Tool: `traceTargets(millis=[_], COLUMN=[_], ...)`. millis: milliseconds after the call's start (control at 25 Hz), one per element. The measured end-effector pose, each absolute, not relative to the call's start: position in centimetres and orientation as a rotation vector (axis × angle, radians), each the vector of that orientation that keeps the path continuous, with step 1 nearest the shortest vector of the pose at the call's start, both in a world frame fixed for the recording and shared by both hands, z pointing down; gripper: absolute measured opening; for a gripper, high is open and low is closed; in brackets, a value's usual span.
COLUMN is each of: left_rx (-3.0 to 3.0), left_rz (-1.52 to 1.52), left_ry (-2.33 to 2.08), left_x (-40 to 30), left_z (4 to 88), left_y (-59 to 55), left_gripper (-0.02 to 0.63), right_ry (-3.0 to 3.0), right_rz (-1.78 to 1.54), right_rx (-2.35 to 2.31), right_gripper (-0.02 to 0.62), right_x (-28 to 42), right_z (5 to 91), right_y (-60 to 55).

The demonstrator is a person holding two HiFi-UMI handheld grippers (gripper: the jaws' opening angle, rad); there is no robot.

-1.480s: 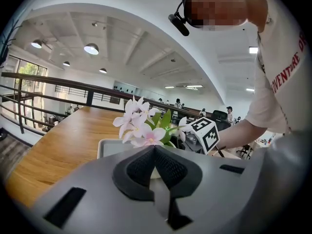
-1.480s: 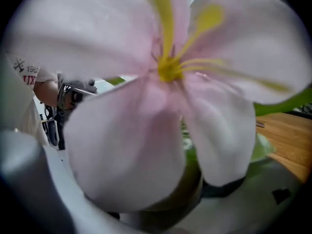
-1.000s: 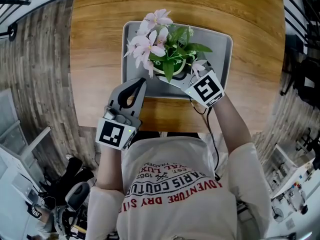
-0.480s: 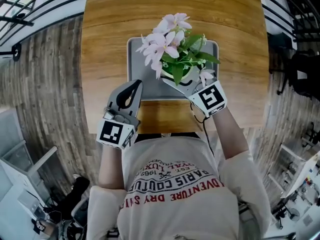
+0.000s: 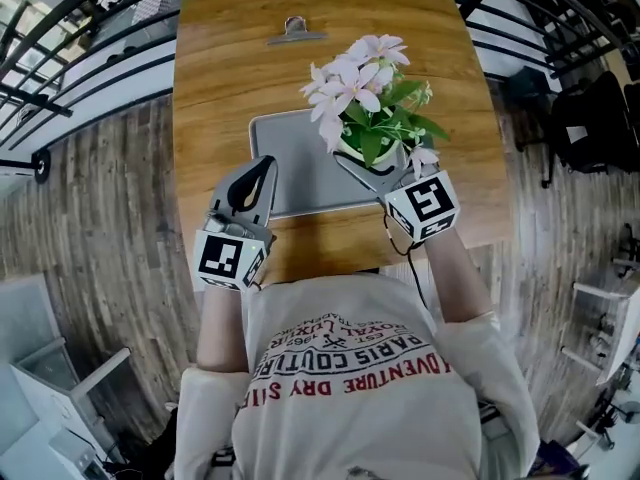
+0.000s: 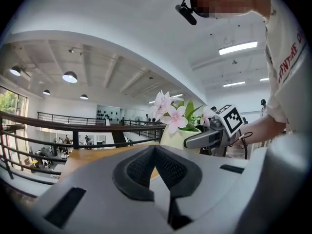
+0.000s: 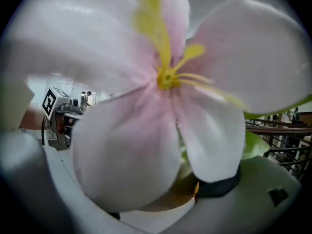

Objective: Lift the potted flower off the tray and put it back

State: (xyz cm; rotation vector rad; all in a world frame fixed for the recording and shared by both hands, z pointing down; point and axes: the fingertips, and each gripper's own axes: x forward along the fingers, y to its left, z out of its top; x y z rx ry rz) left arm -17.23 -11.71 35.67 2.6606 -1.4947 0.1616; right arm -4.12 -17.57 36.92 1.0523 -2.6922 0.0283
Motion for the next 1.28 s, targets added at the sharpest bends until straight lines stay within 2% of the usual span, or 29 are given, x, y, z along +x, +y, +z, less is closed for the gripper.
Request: traceTargets(millis=[200,680,1280], left_rx=[2.729,2.755,2.591], left_rz=[0.137,0.116,0.180], left_ry=[-1.536,-1.640,-1.669], left_x=[-15.1,-17.6,-14.7], left_z=[32.2,28.9,31.5], left_y=[-11.8,-10.5,-11.7], left_gripper=[0.012,0.012,0.012], right_ry=[-2.682,-2.678,-2.724], right_rz=[-0.006,-0.060,-0.014], right_rx=[1.184,1.303,1.051], right_gripper=[0.500,0.500,0.500], right_x=[0.0,0.0,0.3], right_z=[33.1,29.4,33.5], right_y=[-16.9,-15.0,-16.9])
